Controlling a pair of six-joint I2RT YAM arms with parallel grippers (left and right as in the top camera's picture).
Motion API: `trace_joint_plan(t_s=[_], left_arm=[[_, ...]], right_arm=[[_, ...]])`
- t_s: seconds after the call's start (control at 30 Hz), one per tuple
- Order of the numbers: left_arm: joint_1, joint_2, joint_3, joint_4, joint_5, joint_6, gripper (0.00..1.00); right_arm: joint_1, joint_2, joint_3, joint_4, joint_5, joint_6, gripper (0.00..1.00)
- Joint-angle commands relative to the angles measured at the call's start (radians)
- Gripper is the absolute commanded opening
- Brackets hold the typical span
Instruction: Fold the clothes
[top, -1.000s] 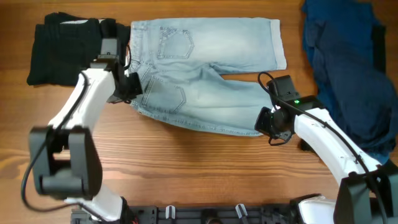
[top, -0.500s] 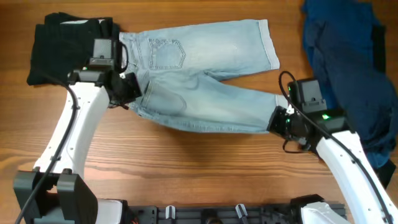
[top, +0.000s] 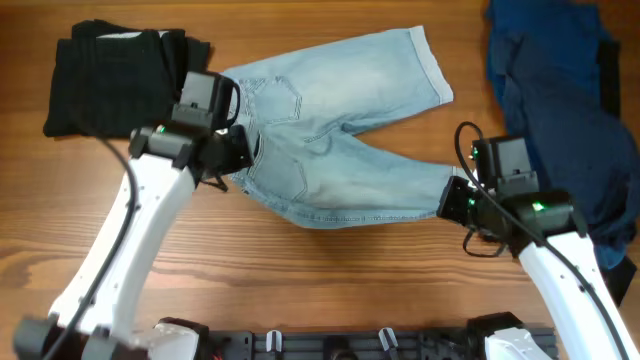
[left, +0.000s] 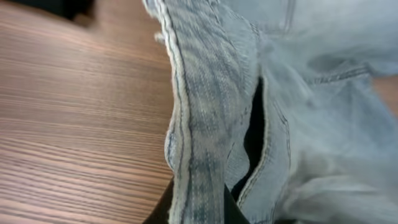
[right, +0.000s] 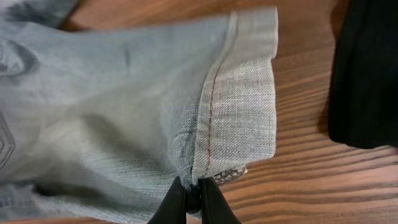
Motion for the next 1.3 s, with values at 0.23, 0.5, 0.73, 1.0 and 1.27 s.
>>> trace_joint_plan(t_s=[0.23, 0.5, 0.73, 1.0, 1.27], left_arm=[[-0.004, -0.195, 0.000, -0.049, -0.110, -0.030, 0.04], [-0.004, -0.206, 0.000, -0.030, -0.142, -0.052, 0.04], [-0.004, -0.205, 0.000, -0.006, -0.198, -0.052, 0.04], [0.019, -0.159, 0.000, 0.115, -0.241, -0.051, 0.04], [0.067, 0.018, 0.000, 0.222, -0.240, -0.051, 0.04]], right_arm=[[-0.004, -0.057, 0.130, 0.037, 0.012, -0.105, 0.04], [-0.004, -0.053, 0.159, 0.101, 0.013, -0.134, 0.04], [-0.004, -0.013, 0.159, 0.165, 0.018, -0.160, 0.04], [-0.004, 0.110, 0.159, 0.342, 0.097, -0.212, 0.04], [-0.004, 0.270, 0.159, 0.447, 0.137, -0.210, 0.04]])
